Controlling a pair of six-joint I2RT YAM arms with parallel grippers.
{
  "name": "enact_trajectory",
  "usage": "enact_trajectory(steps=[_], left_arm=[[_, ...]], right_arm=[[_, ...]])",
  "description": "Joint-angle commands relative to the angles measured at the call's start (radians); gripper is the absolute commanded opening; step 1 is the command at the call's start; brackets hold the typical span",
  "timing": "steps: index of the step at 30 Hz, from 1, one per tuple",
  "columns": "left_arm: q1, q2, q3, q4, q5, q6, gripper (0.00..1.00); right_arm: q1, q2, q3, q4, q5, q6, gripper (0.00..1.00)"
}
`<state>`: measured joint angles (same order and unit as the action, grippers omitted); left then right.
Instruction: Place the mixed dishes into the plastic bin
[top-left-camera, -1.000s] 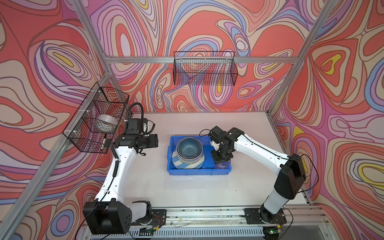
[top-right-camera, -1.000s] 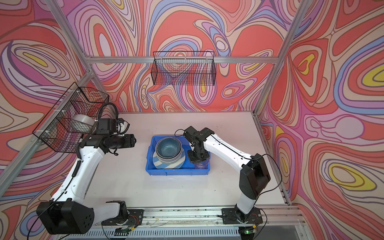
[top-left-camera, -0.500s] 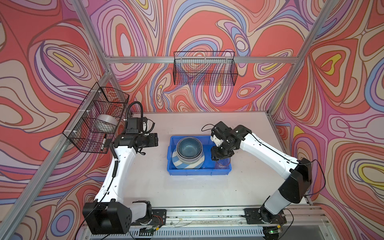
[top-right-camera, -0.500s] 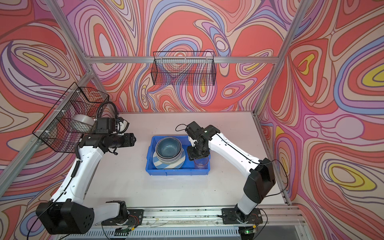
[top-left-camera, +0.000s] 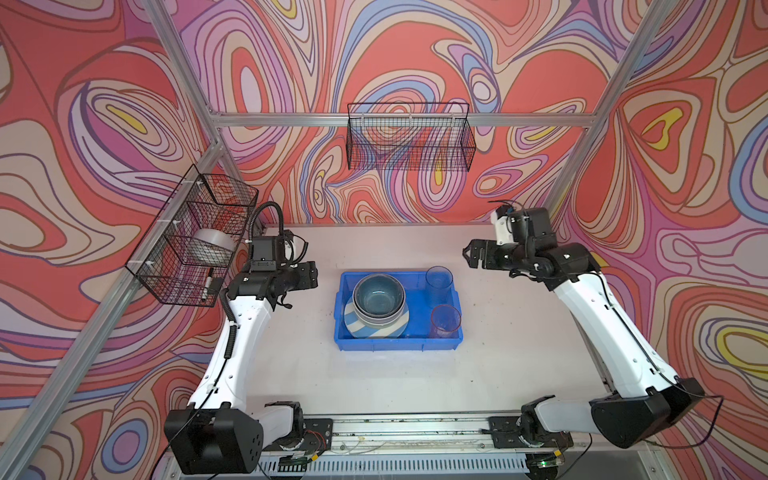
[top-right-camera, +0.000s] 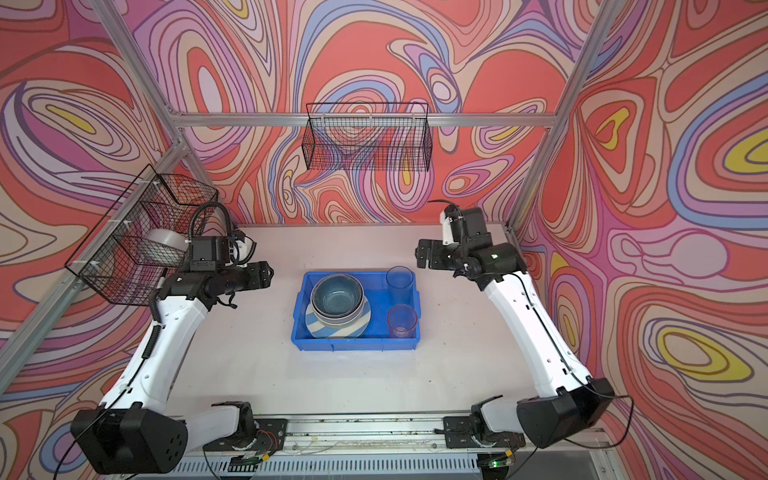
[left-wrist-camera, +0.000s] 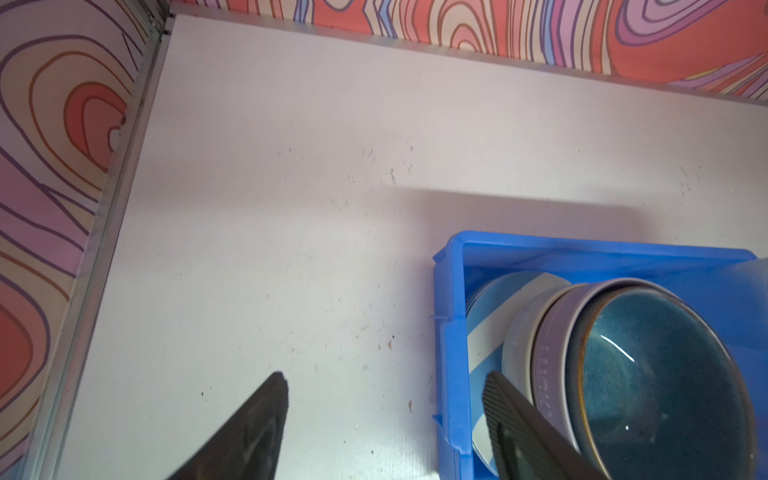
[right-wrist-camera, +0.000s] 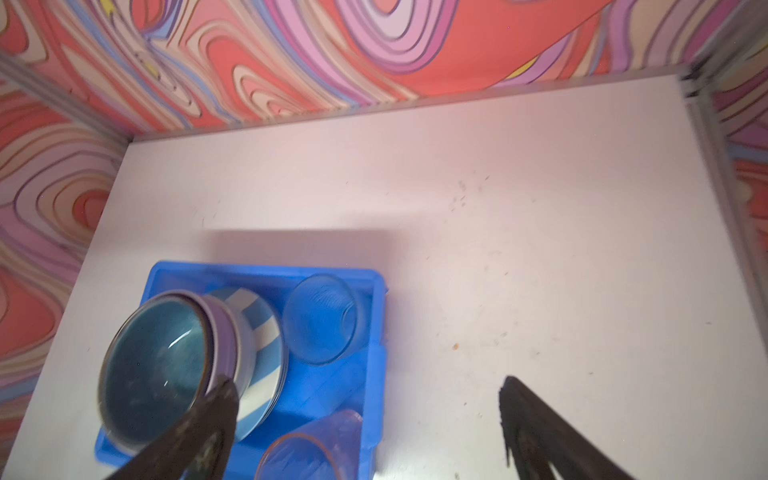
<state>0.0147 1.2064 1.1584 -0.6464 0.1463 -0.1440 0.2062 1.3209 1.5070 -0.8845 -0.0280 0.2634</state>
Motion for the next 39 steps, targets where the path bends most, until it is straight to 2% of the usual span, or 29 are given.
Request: enact_trajectory(steps=[1,7,17,25,39], left_arm=[[0.007,-0.027,-0.059,0.140,-0.015,-0.033,0.80],[0.008,-0.035,-0.149,0.269,-0.087,-0.055,0.82],[0.007,-0.012,-0.335,0.539,-0.219,-0.013,0.84],[0.007,0.016,-0.488,0.728,-0.316,0.039,0.84],[0.007,0.136,-0.696,1.150,-0.301,0.097,0.84]], right_arm=[[-0.087,0.003,-0.081,0.125,0.039,-0.030,0.99],[-0.186,0.007,-0.272,0.337,0.116,-0.022,0.98],[-0.230,0.090,-0.528,0.679,0.349,-0.055,0.98],[-0.281,0.163,-0.674,0.914,0.376,-0.035,0.98],[-0.297,0.274,-0.812,1.207,0.394,-0.011,0.99]])
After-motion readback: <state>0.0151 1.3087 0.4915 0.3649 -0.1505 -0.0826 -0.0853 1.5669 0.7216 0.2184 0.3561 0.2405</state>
